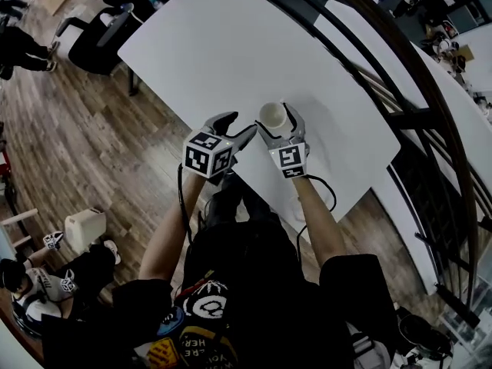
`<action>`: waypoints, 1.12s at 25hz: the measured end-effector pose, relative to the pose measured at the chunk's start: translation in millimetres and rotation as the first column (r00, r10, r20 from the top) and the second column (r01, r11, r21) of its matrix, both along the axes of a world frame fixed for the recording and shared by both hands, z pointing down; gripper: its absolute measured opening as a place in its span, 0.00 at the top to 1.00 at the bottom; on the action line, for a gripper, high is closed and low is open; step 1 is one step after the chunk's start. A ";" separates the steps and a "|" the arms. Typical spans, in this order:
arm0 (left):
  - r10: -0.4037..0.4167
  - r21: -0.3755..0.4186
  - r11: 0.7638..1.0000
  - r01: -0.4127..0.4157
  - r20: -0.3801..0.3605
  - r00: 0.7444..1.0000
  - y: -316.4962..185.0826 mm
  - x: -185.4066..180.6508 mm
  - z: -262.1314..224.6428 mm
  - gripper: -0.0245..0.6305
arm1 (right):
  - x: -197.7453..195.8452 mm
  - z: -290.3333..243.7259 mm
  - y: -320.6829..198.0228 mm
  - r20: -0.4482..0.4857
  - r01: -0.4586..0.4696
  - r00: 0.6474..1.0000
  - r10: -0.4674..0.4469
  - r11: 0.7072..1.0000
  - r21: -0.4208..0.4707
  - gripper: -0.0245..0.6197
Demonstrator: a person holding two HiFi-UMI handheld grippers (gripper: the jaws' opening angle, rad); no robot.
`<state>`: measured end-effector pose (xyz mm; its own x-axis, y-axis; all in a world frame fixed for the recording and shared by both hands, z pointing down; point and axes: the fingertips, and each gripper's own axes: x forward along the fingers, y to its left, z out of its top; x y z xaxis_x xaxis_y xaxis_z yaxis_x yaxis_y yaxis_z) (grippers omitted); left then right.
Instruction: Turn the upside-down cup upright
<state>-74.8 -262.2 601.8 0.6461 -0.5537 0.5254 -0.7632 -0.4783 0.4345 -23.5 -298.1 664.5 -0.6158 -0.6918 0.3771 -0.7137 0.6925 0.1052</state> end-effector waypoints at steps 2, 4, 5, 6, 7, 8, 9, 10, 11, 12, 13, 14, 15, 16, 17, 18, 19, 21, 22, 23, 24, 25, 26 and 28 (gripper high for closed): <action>0.057 -0.051 0.997 -0.056 0.024 0.998 -11.3 21.3 6.0 0.53 | -3.7 -28.6 18.2 0.011 0.033 0.999 -0.033 0.999 0.032 0.35; 0.103 -0.088 0.991 -0.098 0.055 0.993 -12.8 38.3 12.5 0.53 | -4.0 -45.5 30.1 -0.028 0.046 0.999 -0.045 0.997 0.060 0.35; 0.125 -0.103 0.988 -0.118 0.068 0.990 -11.6 45.0 14.8 0.53 | -4.5 -50.6 34.0 -0.067 0.055 0.996 -0.050 0.996 0.074 0.35; 0.144 -0.114 0.984 -0.134 0.087 0.986 -10.2 50.1 16.6 0.59 | -6.0 -54.9 37.3 -0.112 0.067 0.992 -0.057 0.993 0.092 0.35; 0.155 -0.121 0.983 -0.141 0.115 0.981 -9.3 53.2 18.5 0.71 | -7.9 -58.5 40.3 -0.159 0.082 0.985 -0.064 0.990 0.112 0.35; 0.158 -0.127 0.982 -0.140 0.146 0.976 -9.4 54.7 20.5 0.81 | -9.1 -61.0 42.6 -0.203 0.094 0.977 -0.066 0.987 0.132 0.35; 0.156 -0.135 0.982 -0.134 0.165 0.974 -10.1 55.9 21.9 0.87 | -8.7 -62.8 44.1 -0.240 0.101 0.969 -0.063 0.984 0.149 0.35; 0.150 -0.148 0.981 -0.127 0.161 0.975 -10.8 57.8 22.1 0.90 | -6.9 -63.7 44.8 -0.266 0.103 0.962 -0.058 0.982 0.159 0.35; 0.147 -0.164 0.979 -0.124 0.136 0.980 -10.9 60.6 21.2 0.90 | -4.2 -63.8 44.9 -0.282 0.103 0.958 -0.054 0.981 0.164 0.35; 0.148 -0.182 0.975 -0.127 0.102 0.984 -10.5 63.8 20.0 0.90 | -1.3 -63.9 45.1 -0.286 0.104 0.957 -0.054 0.981 0.164 0.35; 0.149 -0.199 0.971 -0.134 0.067 0.987 -10.0 66.9 18.7 0.90 | 1.2 -65.2 45.6 -0.277 0.106 0.959 -0.057 0.981 0.163 0.35; 0.149 -0.212 0.967 -0.138 0.033 0.988 -9.9 68.9 17.0 0.90 | 3.7 -68.1 46.7 -0.251 0.106 0.966 -0.063 0.982 0.159 0.35; 0.141 -0.217 0.966 -0.136 0.006 0.990 -11.1 69.0 14.6 0.90 | 6.5 -72.6 48.6 -0.204 0.101 0.977 -0.069 0.983 0.152 0.35; 0.125 -0.212 0.969 -0.125 -0.014 0.992 -14.2 66.5 11.4 0.90 | 10.0 -78.8 50.9 -0.130 0.090 0.989 -0.072 0.986 0.139 0.35; 0.101 -0.198 0.974 -0.106 -0.033 0.994 -19.3 61.7 7.4 0.90 | 14.8 -86.4 52.9 -0.030 0.070 0.997 -0.067 0.990 0.119 0.36; 0.074 -0.177 0.981 -0.083 -0.054 0.996 -25.5 55.4 2.7 0.90 | 21.4 -94.2 53.6 0.091 0.043 0.995 -0.050 0.996 0.080 0.36; 0.046 -0.152 0.987 -0.058 -0.080 0.996 -31.9 48.6 -2.6 0.90 | 30.0 -99.9 52.9 0.222 0.013 0.975 -0.015 1.000 0.013 0.36; 0.000 -0.092 0.996 -0.012 -0.133 0.991 -42.9 36.0 -15.0 0.90 | 45.3 -103.0 47.1 0.486 -0.006 0.868 0.102 0.981 -0.195 0.36; -0.015 -0.055 0.998 0.007 -0.152 0.988 -47.3 30.8 -22.1 0.90 | 48.0 -102.6 42.6 0.610 0.036 0.774 0.169 0.950 -0.309 0.37; -0.025 -0.015 1.000 0.023 -0.164 0.986 -51.0 26.3 -29.0 0.90 | 46.2 -103.4 37.8 0.723 0.124 0.649 0.235 0.906 -0.405 0.37; -0.031 0.024 0.999 0.036 -0.170 0.985 -53.8 22.4 -35.5 0.90 | 41.0 -106.5 33.1 0.815 0.248 0.494 0.302 0.850 -0.465 0.39; -0.035 0.059 0.997 0.046 -0.175 0.984 -55.8 19.5 -41.5 0.90 | 34.6 -111.4 28.4 0.869 0.380 0.324 0.375 0.790 -0.482 0.39; -0.034 0.091 0.995 0.051 -0.179 0.983 -57.0 17.9 -47.1 0.90 | 28.4 -117.3 23.2 0.881 0.492 0.166 0.443 0.737 -0.463 0.39; -0.020 0.149 0.988 0.049 -0.191 0.981 -55.7 18.9 -57.1 0.90 | 17.5 -127.0 13.1 0.849 0.624 -0.031 0.528 0.673 -0.396 0.37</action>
